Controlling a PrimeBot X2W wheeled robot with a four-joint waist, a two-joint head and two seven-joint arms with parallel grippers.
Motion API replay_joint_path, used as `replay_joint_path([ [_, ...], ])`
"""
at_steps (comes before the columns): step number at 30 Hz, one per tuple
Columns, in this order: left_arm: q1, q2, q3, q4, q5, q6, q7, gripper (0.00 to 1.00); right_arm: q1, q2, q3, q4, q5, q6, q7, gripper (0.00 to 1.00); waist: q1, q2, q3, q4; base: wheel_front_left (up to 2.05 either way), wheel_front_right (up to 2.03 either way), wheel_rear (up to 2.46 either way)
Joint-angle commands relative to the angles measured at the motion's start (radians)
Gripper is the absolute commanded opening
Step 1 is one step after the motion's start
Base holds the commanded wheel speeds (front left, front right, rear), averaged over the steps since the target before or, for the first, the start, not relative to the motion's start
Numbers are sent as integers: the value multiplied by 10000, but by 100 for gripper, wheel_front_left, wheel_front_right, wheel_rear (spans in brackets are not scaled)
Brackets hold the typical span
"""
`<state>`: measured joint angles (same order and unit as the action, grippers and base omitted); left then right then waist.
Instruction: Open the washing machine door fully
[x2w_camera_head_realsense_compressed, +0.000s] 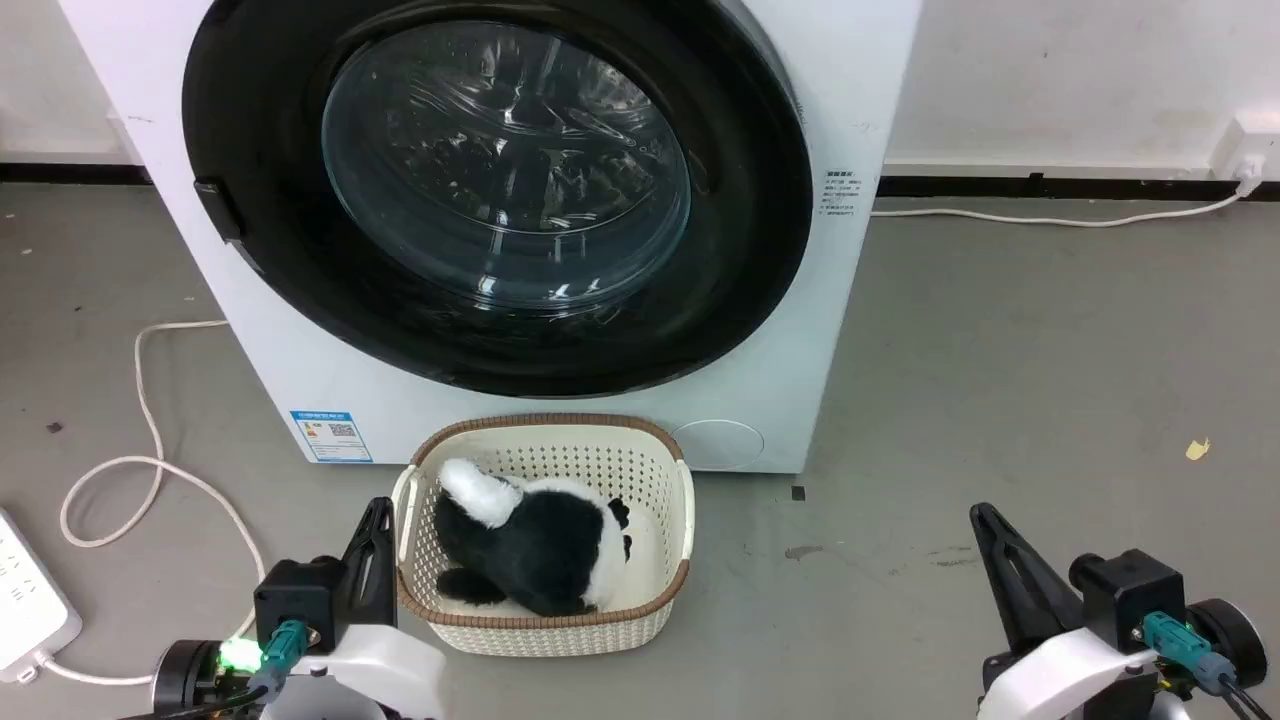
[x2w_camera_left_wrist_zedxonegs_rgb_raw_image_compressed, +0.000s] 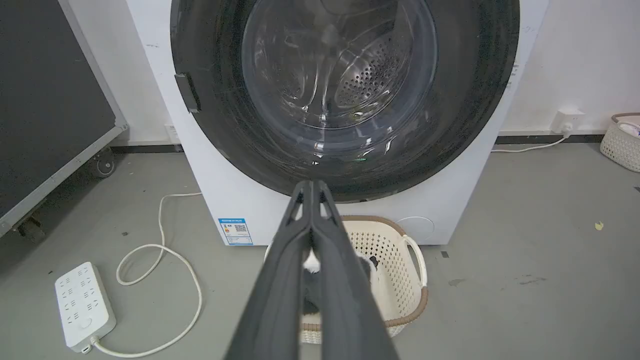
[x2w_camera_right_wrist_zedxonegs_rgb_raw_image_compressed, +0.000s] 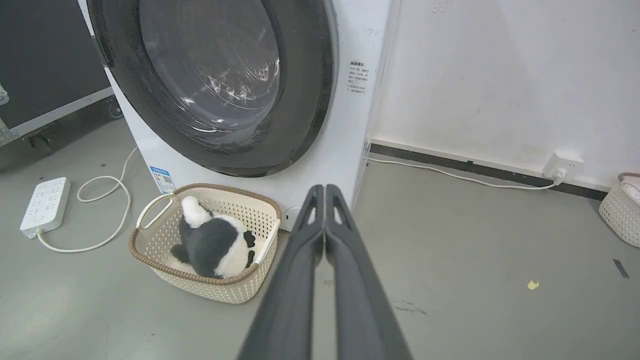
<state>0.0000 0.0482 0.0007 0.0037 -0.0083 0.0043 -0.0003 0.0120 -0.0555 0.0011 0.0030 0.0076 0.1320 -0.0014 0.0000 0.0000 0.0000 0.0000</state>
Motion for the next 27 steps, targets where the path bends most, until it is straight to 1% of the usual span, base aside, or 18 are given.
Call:
replay_joint_path([
  [1,0,20,-7,-37,83,-43,3,0,-120,53,-11,-30,-76,-13,14,0,0,0,0,0,0,0,0],
  [27,0,20,-7,-37,83,-43,3,0,-120,53,-11,-30,-76,-13,14,0,0,0,0,0,0,0,0],
])
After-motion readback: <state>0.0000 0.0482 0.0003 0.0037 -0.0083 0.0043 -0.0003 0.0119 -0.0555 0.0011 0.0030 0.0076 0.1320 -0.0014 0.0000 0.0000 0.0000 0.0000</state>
